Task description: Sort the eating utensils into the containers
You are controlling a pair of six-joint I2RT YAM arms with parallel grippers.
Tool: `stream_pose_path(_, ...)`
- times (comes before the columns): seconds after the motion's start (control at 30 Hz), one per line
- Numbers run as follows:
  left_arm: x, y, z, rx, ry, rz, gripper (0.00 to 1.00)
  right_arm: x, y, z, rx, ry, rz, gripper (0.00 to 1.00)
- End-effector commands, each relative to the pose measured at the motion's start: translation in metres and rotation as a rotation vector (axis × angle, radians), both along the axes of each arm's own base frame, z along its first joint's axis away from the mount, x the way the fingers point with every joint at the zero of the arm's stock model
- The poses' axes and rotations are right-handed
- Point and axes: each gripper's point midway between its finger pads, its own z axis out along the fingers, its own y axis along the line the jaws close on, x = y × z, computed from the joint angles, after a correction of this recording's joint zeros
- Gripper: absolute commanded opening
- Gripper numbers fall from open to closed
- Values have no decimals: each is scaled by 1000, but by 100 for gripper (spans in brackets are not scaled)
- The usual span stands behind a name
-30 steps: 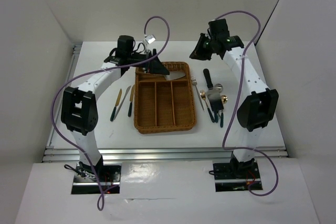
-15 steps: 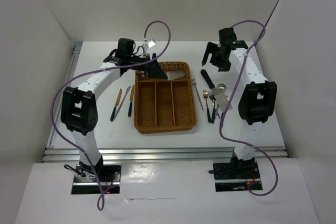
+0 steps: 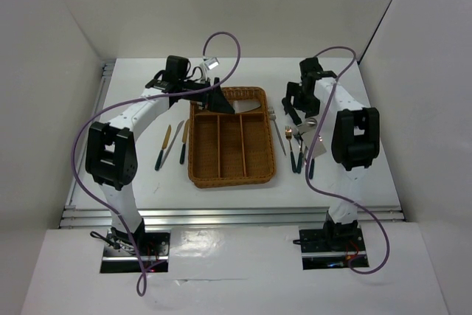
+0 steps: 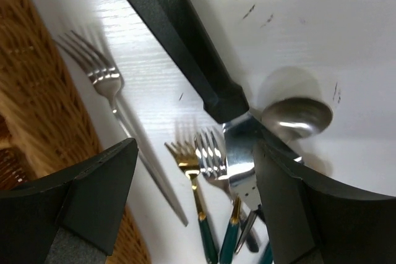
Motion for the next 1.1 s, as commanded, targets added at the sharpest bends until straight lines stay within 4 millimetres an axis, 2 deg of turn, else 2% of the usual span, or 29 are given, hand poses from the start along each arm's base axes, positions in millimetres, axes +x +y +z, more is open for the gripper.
stream_pose_path(0.0, -1, 1, 5, -9, -31, -17, 100, 19, 0, -11, -34, -42, 43, 83)
stream_pose_path(0.17, 1, 1, -1, -2, -19, -20, 100, 27, -4, -26, -73, -34, 66, 83)
stream_pose_path(0.27, 3, 0, -4, 2, -18, -23, 100, 26, -5, -38, -81, -9, 75, 79)
stream_pose_path(0.3, 4, 0, 0, -1, -28, -23, 100, 26, -5, -38, -80, -9, 75, 77)
stream_pose_path(0.43, 5, 0, -6, 6, -1, -23, 100, 27, -7, -46, -92, -3, 70, 71)
stream_pose_path(0.53, 5, 0, -6, 6, -1, -23, 100, 28, -9, -56, -106, 11, 75, 58)
stream_pose_path(0.57, 5, 0, -6, 6, -1, -23, 100, 25, -10, -67, -108, 34, 77, 47)
stream_pose_path(0.67, 5, 0, -11, 11, 16, -23, 100, 22, -12, -79, -120, 59, 74, 31)
stream_pose_path(0.7, 4, -1, -10, 5, 18, -30, 100, 23, -13, -79, -128, 59, 70, 22)
stream_pose_path(0.73, 5, -1, -7, 3, 9, -30, 100, 22, -14, -83, -129, 68, 71, 0)
stream_pose_path(0.83, 5, -1, -7, 3, 9, -30, 100, 16, -15, -84, -133, 89, 56, 0)
stream_pose_path(0.97, 8, -3, -5, -11, 8, -31, 100, 18, -15, -57, -104, 65, 31, 0)
stream_pose_path(1.0, 9, -4, -3, -17, 20, -23, 100, 22, -12, -36, -88, 25, 35, 0)
stream_pose_path(1.07, 13, -6, 5, -36, 17, -24, 100, 24, -5, -13, -45, -22, 51, 0)
